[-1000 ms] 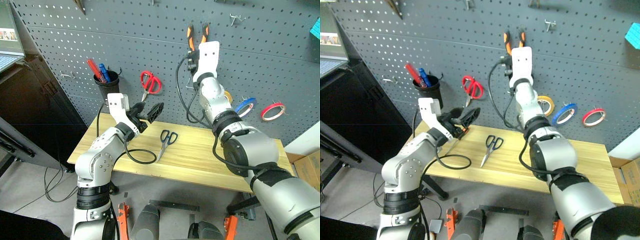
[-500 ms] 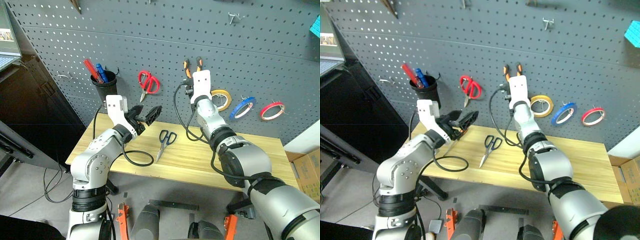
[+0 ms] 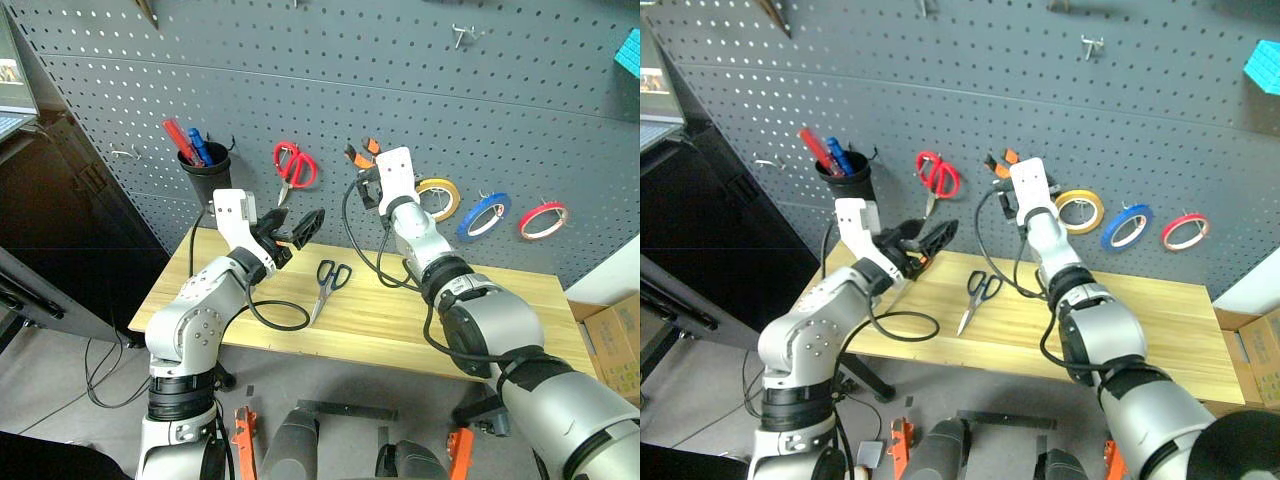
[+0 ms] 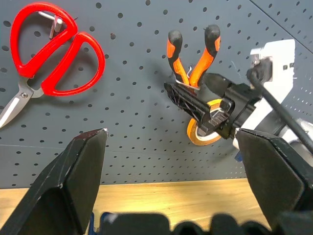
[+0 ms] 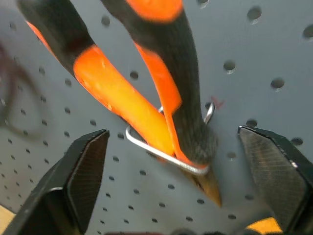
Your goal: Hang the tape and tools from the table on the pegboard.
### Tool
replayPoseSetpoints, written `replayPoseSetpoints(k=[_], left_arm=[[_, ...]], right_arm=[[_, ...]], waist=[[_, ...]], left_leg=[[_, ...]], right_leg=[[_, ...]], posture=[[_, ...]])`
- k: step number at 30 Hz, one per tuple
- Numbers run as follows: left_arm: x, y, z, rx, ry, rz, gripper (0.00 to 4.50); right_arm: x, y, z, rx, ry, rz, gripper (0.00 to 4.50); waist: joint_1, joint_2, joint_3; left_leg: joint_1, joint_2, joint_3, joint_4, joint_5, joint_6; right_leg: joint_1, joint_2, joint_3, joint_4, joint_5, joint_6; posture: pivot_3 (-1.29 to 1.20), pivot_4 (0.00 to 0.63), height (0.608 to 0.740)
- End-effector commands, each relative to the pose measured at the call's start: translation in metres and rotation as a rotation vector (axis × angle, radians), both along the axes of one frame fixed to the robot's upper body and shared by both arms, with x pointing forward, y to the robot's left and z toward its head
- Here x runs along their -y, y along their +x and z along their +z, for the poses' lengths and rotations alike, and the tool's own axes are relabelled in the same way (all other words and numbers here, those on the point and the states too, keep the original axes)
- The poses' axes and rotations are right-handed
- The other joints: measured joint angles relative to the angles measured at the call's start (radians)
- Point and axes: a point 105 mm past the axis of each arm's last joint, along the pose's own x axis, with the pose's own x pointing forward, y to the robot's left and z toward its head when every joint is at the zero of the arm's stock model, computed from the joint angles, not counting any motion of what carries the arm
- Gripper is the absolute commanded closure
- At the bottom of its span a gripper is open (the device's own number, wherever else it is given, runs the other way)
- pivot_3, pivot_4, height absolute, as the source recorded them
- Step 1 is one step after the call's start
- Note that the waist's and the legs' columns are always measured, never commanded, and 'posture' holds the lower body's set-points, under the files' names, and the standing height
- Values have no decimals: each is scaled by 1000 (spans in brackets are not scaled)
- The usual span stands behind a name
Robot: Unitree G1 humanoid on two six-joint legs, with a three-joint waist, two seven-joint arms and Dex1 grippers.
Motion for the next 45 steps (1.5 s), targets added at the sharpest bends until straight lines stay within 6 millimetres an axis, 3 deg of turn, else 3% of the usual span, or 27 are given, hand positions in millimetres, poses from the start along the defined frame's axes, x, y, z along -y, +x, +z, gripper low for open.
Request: replayPoseSetpoints(k=[1, 8, 15, 22, 28, 37, 45], left_arm=[[7, -1, 15, 63, -8, -21, 0], [4, 0, -3, 6, 28, 4, 0], [-11, 13, -52, -128, 178, 102, 0], [-18, 28, -110, -277, 324, 132, 0], [-29, 52, -138, -341, 490, 239, 0], [-22, 60, -160, -411, 579, 255, 0], [-22, 40, -189, -550, 585, 252, 0]], right_arm=[[5, -1, 15, 65, 4, 28, 40], [7, -20, 19, 117, 21, 173, 40], [-1, -86, 14, 30, -17, 509, 40], [-10, -132, -9, -90, -114, 731, 40], [-20, -164, -36, -171, -277, 925, 40], [0, -171, -90, -283, -492, 975, 40], [6, -160, -92, -280, -465, 898, 40]], waist=[[0, 0, 0], [-9, 3, 2], [-54, 10, 6], [-124, 12, 12], [-153, 13, 27], [-168, 10, 61], [-179, 10, 86]], left_leg=[[0, 0, 0, 0, 0, 0], [0, 0, 0, 0, 0, 0], [0, 0, 0, 1, 0, 0], [2, 2, 0, 1, 0, 0], [2, 2, 0, 4, 0, 0], [2, 2, 1, 4, 0, 0], [1, 7, 2, 4, -1, 0]], right_leg=[[0, 0, 0, 0, 0, 0], [0, 0, 0, 0, -1, 1], [1, 0, 1, 1, -4, -1], [1, 0, 1, 2, -7, 2], [2, 0, 1, 2, -8, 3], [2, 0, 1, 1, -9, 5], [1, 4, 1, 2, -6, 9]], posture=[[336, 84, 740], [286, 110, 740], [207, 140, 740], [123, 172, 740], [84, 199, 740], [63, 243, 740], [40, 270, 740]])
